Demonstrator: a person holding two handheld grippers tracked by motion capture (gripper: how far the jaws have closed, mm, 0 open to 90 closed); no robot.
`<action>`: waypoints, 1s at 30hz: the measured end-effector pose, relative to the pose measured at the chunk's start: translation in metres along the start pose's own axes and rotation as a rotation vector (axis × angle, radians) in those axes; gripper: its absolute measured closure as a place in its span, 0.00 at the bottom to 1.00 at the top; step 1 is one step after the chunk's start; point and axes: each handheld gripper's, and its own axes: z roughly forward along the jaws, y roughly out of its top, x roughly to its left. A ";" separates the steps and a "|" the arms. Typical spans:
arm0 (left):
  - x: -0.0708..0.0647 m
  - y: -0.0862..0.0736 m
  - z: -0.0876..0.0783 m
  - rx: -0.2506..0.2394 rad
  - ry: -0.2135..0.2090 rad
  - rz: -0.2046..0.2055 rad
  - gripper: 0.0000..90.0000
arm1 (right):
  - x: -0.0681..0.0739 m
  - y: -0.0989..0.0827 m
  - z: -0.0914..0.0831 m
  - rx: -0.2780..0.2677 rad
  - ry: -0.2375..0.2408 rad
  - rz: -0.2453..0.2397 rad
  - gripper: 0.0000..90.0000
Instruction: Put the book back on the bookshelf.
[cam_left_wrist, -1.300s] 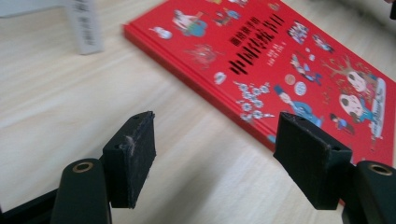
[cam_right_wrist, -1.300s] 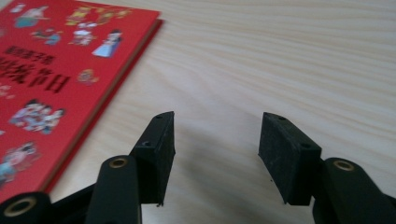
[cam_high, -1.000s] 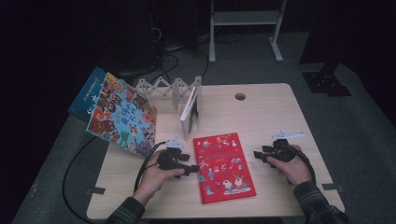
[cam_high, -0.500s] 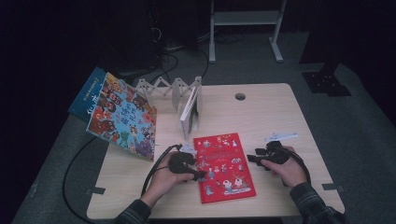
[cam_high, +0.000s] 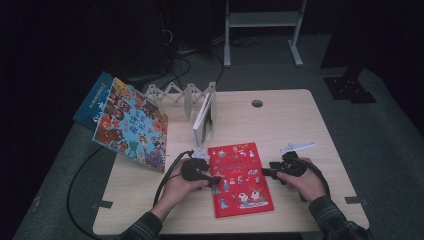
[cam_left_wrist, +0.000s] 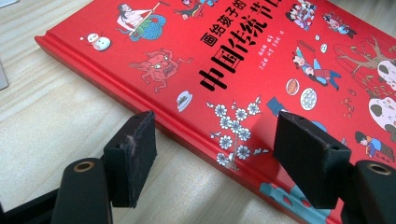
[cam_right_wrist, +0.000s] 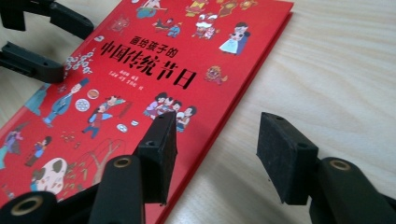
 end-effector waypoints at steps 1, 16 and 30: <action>0.000 0.000 0.000 0.000 0.000 0.000 0.32 | 0.000 0.000 0.000 0.002 0.005 0.001 0.52; 0.004 0.005 0.007 -0.039 0.019 -0.014 0.32 | 0.003 0.002 0.009 0.057 0.057 0.056 0.56; 0.005 0.018 0.018 -0.033 0.016 -0.012 0.33 | -0.014 0.002 0.008 0.071 0.116 0.237 0.63</action>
